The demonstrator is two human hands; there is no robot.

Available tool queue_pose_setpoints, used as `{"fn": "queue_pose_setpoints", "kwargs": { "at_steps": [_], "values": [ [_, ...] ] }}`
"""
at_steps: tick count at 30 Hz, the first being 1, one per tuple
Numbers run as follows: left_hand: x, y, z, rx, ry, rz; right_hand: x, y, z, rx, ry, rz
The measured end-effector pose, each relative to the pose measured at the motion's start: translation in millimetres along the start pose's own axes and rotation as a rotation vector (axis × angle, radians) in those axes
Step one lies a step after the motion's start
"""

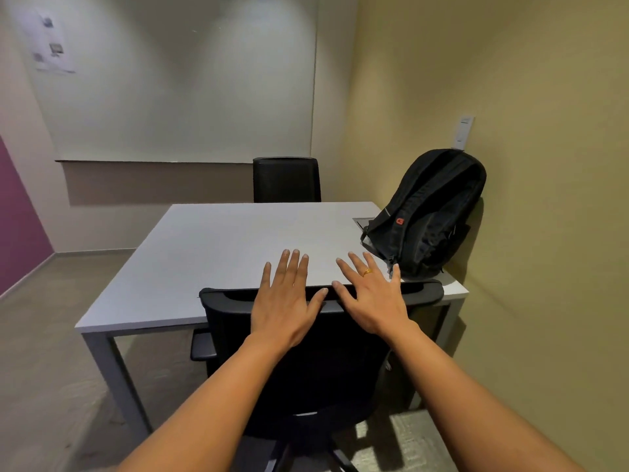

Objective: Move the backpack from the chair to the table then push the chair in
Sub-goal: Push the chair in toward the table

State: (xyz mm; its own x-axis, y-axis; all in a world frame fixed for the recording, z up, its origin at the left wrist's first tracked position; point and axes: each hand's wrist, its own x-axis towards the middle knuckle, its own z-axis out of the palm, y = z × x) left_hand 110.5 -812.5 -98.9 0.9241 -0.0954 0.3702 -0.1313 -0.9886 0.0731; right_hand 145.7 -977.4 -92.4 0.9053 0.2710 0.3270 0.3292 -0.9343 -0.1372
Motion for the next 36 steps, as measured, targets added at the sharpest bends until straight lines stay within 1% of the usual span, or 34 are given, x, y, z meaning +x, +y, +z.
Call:
{"fn": "queue_pose_setpoints", "kwargs": {
  "at_steps": [4,8,22,29,33,36],
  "values": [
    [5,7,3,0.025,0.011,-0.024,5,8,-1,0.028,0.027,-0.053],
    [14,9,2,0.039,0.0,-0.03,13,13,0,0.023,0.02,-0.068],
    [54,0,15,-0.011,-0.097,-0.091,53,23,13,0.012,-0.023,-0.052],
    [85,1,24,-0.012,-0.107,-0.073,81,37,20,0.011,0.006,-0.036],
    [88,10,28,-0.015,-0.082,-0.049,81,48,22,-0.006,0.065,-0.049],
    [88,18,29,-0.022,-0.086,-0.036,81,55,21,0.001,0.058,-0.039]
  ]
}}
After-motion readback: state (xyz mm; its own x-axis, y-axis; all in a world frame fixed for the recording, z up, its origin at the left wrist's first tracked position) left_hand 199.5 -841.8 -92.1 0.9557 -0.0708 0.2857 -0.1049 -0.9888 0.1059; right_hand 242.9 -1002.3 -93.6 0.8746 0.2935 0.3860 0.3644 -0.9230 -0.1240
